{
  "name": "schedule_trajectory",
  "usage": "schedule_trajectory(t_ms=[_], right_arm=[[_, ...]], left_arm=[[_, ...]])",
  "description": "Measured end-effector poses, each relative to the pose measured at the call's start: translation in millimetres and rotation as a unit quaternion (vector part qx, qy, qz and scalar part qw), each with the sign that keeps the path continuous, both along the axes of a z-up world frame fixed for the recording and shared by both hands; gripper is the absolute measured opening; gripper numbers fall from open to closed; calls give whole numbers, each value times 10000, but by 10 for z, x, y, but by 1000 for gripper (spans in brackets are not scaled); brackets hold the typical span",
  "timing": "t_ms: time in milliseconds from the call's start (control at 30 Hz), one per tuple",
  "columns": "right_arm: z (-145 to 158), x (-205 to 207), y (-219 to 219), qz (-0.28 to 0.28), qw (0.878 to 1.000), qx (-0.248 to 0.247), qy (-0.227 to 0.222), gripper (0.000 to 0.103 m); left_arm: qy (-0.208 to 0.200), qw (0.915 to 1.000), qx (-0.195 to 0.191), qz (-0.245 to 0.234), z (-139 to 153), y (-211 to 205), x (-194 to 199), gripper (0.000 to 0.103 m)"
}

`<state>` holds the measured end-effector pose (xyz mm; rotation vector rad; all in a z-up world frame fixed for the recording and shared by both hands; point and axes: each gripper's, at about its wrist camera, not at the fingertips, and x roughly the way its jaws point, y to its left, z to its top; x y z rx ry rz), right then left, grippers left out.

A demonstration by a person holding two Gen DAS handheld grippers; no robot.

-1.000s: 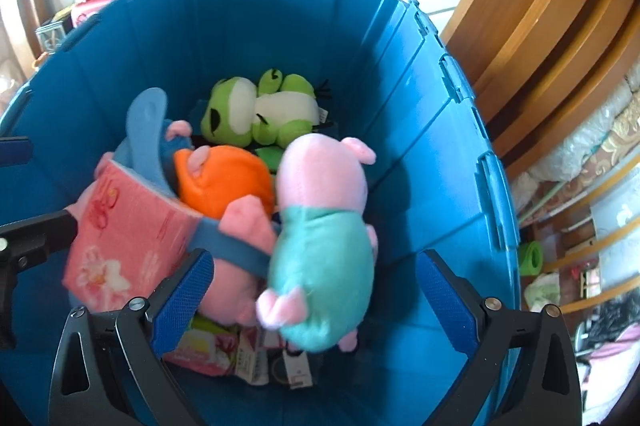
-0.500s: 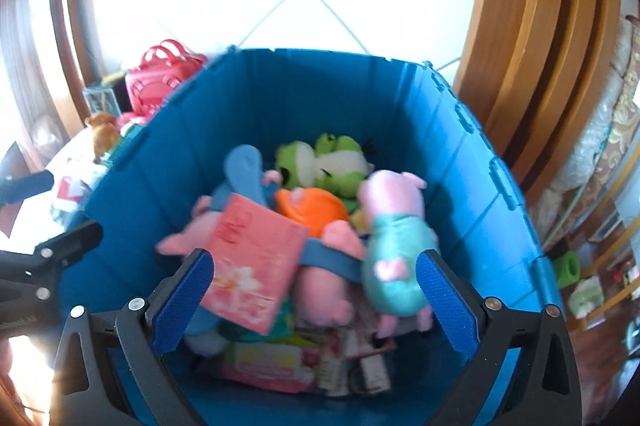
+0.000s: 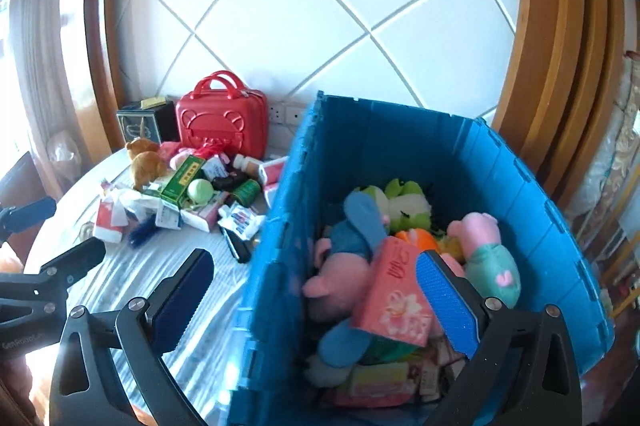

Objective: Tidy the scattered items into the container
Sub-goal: 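Move both tools back toward the items on the table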

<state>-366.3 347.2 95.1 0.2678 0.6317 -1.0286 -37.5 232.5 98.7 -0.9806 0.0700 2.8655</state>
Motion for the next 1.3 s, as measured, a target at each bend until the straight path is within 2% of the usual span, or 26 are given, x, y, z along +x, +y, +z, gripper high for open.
schedule_trajectory(t_ms=[200, 367, 600, 767, 967, 1100, 1300], right_arm=[[-58, 775, 480, 123, 9998, -100, -79, 103], [-201, 1250, 636, 274, 9995, 83, 107, 103], [-450, 1754, 514, 709, 9966, 252, 325, 103], [-680, 2068, 314, 1039, 9929, 522, 264, 103], [-1025, 2563, 176, 1314, 9857, 880, 574, 103], [-1194, 2874, 189, 1351, 9834, 1054, 601, 103], [-1482, 3464, 262, 1263, 9807, 1351, 632, 103]], left_arm=[[-92, 9999, 10, 115, -167, -885, 72, 85], [-270, 9990, 114, 352, -306, -1411, 33, 85], [-411, 9937, 248, 1012, -527, -1977, -186, 85], [-507, 9835, 269, 1714, -728, -2460, -280, 85], [-827, 9730, 348, 2127, -1028, -2999, -403, 85], [-1016, 9709, 402, 2133, -1238, -3351, -569, 85], [-1388, 9750, 508, 1662, -1704, -3835, -1022, 85]])
